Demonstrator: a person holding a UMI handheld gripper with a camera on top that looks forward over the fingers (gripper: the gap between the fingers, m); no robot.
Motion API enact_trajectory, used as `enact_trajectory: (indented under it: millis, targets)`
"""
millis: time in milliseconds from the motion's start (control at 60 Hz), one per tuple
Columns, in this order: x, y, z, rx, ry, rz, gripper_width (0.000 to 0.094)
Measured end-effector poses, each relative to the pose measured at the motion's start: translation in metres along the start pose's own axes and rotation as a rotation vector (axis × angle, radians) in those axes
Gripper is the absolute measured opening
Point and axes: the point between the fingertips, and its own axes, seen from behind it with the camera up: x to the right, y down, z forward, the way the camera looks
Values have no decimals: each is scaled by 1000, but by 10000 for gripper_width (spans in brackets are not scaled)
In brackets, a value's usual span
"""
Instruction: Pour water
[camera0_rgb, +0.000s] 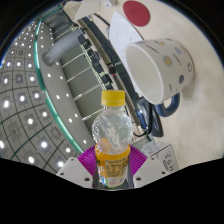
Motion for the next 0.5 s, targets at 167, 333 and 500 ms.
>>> enact_trajectory:
  millis: [167, 333, 500]
  targets:
    - [-27, 12, -16, -54, 87, -424, 402]
    - [-94, -13, -46, -32, 150, -959, 404]
    - [-140, -74, -59, 34, 233, -1473, 402]
